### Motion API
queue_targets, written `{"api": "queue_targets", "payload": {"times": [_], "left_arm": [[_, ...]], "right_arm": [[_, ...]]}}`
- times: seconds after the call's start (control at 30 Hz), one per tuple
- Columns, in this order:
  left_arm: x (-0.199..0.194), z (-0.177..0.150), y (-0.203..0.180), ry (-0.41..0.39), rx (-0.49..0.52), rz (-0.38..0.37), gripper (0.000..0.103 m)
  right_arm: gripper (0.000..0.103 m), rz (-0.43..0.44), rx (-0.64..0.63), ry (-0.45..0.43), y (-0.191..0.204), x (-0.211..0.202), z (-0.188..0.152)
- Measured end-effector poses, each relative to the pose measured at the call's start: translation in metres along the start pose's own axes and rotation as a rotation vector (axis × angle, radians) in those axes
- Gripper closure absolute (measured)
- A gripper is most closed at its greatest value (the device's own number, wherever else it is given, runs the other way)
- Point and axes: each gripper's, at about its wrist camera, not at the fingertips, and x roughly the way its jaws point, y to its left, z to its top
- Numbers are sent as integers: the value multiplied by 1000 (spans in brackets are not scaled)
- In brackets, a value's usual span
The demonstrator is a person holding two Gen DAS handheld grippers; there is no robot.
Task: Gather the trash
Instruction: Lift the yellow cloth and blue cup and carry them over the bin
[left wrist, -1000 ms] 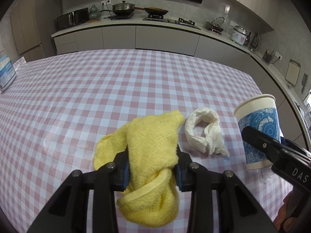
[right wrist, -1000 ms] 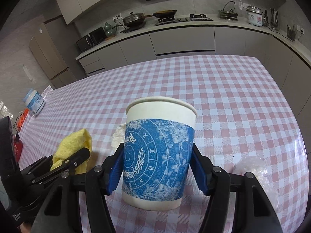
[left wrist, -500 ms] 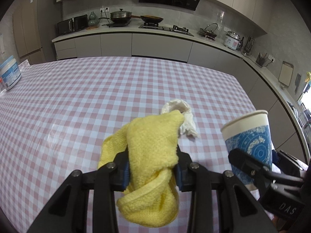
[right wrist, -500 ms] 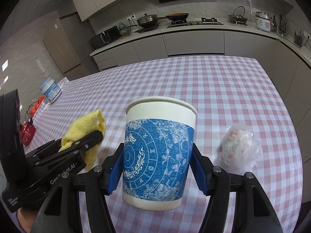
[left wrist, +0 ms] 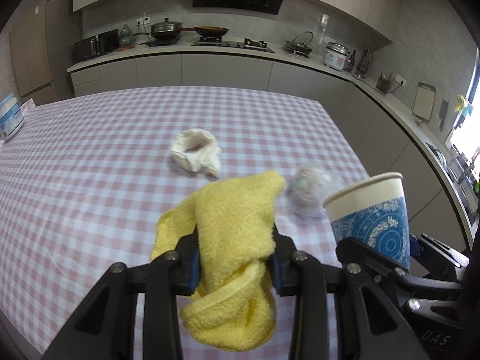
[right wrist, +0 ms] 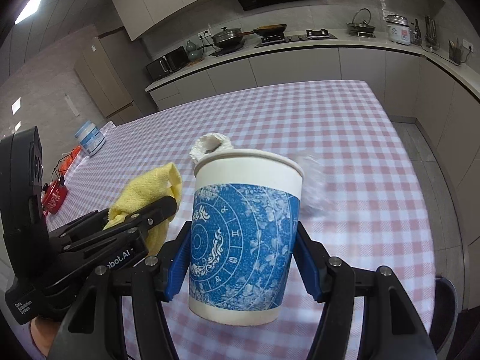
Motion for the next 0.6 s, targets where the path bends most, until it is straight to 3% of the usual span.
{"api": "queue_targets", "payload": {"times": [0.2,0.6], "left_arm": [[-3,-18,-48,24,21,-28,66],[-2,-38,-169,47,181,-154,66]], "right_arm": [[38,-6,31,1,-45,-35,-22],[38,-141,190,-53,-153,-105,-59]]}}
